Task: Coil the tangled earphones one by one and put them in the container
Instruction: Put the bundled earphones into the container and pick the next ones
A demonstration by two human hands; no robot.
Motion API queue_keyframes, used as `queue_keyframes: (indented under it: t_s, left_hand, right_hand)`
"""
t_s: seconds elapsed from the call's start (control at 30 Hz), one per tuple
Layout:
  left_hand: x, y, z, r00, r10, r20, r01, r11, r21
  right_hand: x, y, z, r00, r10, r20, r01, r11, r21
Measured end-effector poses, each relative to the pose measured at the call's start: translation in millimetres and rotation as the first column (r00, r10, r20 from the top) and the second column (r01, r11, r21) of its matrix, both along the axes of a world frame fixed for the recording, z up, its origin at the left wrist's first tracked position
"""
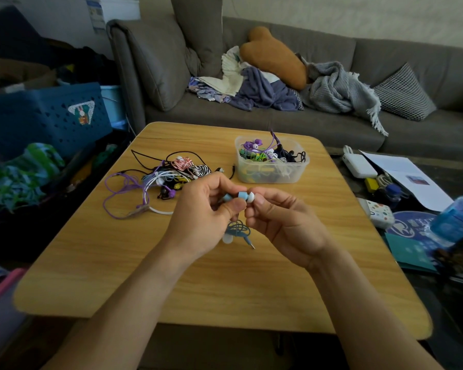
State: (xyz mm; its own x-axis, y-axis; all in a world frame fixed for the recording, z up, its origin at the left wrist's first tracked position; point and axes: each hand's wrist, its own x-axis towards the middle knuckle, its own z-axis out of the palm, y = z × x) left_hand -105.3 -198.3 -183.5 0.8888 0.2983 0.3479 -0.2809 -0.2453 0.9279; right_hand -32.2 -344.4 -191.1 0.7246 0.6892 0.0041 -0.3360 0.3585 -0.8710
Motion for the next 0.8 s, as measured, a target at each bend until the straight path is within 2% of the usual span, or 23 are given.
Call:
queue_keyframes:
  t_s: [0.13, 0.23, 0.3, 0.37, 0.47, 0.63, 0.8]
  left_hand:
    - [-0.6, -0.6, 0.4, 1.0, 0.006, 0.019, -0.006, 1.0, 0.026]
    - [-0.7, 0.2, -1.3, 1.0, 0.02, 0.012, -0.02, 1.0, 0.024]
    - [-0.5, 0.0, -2.0, 0.999, 0.006, -0.032, -0.007, 1.0, -0.025]
    - [-0.7, -0.9, -1.6, 0.994, -0.028, -0.109, 0.013, 0.99, -0.141]
    - [-1.4, -2.5, 0.4, 0.978, -0.07, -0.196, 0.02, 0.969, -0.245]
    - [-0.6, -1.7, -1.0, 0.969, -0.016, -0.247, -0.04, 0.975, -0.22]
    - [0.8, -1.4, -5.7, 0.963, 0.056, -0.263, -0.106, 0.978, -0.18]
  right_hand:
    - [-3.3, 2.9, 0.6, 0.999, 0.004, -0.052, -0.003, 1.0, 0.011]
    - [-3.0, 2.2, -0.4, 0.999, -0.003, -0.035, 0.002, 1.0, -0.015]
    - [-1.6, 1.1, -1.5, 1.0, -0.015, -0.002, 0.015, 0.999, -0.048]
    - [-0.4, -0.5, -2.5, 0.998, -0.037, 0.043, 0.04, 0.996, -0.076]
    - [0.3, -3.0, -3.1, 0.971, -0.077, 0.227, 0.107, 0.986, -0.126]
    - [-2.2, -3.2, -1.3, 0.839, -0.138, 0.526, 0.265, 0.949, -0.174]
    - [-4.7, 1.7, 3.6, 0.713, -0.128, 0.689, 0.378, 0.898, -0.224]
